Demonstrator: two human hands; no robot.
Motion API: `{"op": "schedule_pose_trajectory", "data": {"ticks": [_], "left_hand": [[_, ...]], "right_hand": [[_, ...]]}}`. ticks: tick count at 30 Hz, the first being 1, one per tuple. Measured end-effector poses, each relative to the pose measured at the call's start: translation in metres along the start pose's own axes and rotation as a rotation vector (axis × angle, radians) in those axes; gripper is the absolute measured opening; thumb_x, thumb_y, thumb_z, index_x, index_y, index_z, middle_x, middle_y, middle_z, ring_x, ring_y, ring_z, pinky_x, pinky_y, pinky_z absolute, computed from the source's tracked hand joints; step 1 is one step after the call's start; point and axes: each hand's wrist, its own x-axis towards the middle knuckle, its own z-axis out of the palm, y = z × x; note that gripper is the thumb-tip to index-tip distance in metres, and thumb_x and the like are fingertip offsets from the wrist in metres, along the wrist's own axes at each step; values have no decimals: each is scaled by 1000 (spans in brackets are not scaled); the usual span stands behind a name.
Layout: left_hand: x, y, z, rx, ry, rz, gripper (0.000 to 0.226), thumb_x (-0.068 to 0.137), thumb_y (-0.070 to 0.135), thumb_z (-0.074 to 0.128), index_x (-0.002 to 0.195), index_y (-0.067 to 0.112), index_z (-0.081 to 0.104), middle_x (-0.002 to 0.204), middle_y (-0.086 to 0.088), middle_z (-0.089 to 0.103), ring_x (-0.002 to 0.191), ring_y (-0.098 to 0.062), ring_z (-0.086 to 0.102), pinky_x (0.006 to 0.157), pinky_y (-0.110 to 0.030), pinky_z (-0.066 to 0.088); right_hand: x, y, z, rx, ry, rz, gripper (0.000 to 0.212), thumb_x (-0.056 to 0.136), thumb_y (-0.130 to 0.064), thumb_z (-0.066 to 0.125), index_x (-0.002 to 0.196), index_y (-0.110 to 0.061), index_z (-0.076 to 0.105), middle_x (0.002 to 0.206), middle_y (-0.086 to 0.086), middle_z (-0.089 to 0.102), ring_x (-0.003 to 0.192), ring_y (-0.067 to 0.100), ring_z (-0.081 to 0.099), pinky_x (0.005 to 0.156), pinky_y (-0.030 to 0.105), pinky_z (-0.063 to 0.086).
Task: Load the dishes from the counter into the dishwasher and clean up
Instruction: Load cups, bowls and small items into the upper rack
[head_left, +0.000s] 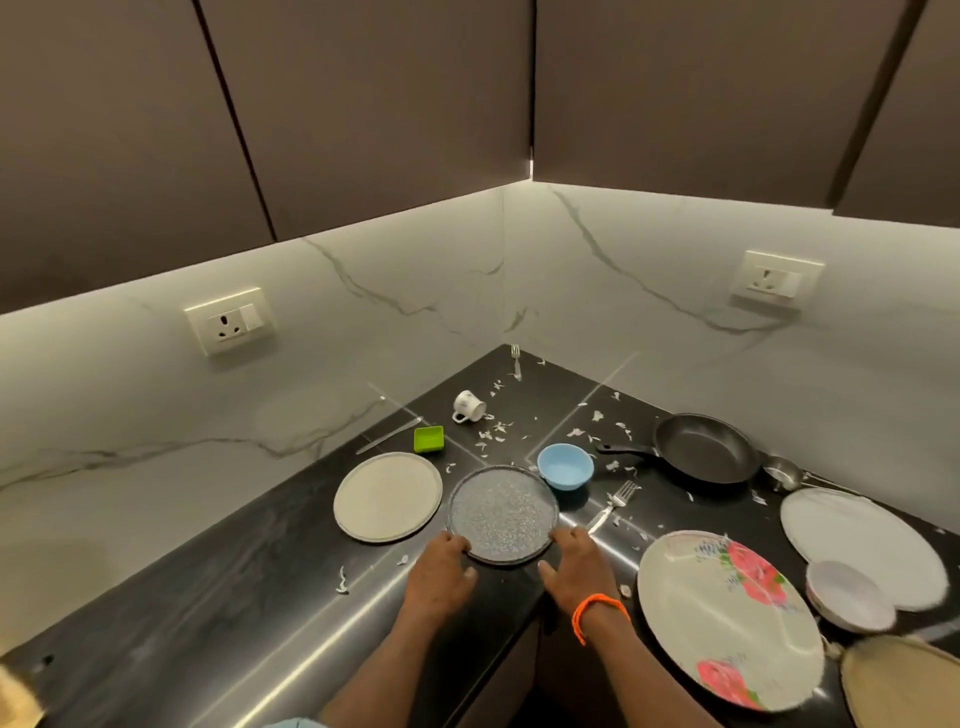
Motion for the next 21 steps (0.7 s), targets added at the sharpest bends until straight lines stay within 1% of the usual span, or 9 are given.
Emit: {"op": "schedule_pose_trajectory", "data": {"ticks": [3,8,10,15,17,21], "left_hand": [[25,0,-8,-15,74,-34,39,86,33,62,124,25,64,124,4,56,116,-16,59,97,-30,45],[51,-9,-3,12,38,-100,43,85,35,64,126,25,65,124,1,56,117,-19,58,99,-33,47],[73,-8,-12,5,43,-102,44,85,33,64,129,24,63,126,0,56,118,-21,58,100,-33,46],[140,-10,-32,-5,78,-71,44,86,35,66,129,25,63,127,1,57,119,-20,57,100,-35,48],[167,-16,-34,-3,78,-62,44,86,35,68,129,25,62,128,2,56,119,-19,56,99,-34,46],[224,-29,-44,-2,83,-41,39,87,32,66,125,25,64,127,1,57,116,-21,58,96,-33,47]], "right_hand": [[39,-5,4,27,-22,-31,49,87,-32,69,132,-20,54,130,2,53,117,19,54,98,32,49],[76,-11,21,20,-120,-29,47,88,-34,67,131,-21,54,131,2,51,116,21,55,96,32,48],[98,-17,23,22,-130,-34,46,88,-34,66,130,-21,54,131,2,51,116,22,55,95,33,49],[159,-31,35,51,-110,-7,46,85,-32,68,128,-18,58,129,4,55,118,24,54,103,36,45],[185,-35,44,85,-107,13,41,85,-29,69,122,-17,59,124,4,57,115,24,55,99,35,46],[254,-53,59,184,-43,81,33,85,-24,67,116,-16,63,118,6,62,109,25,57,90,34,46]]}}
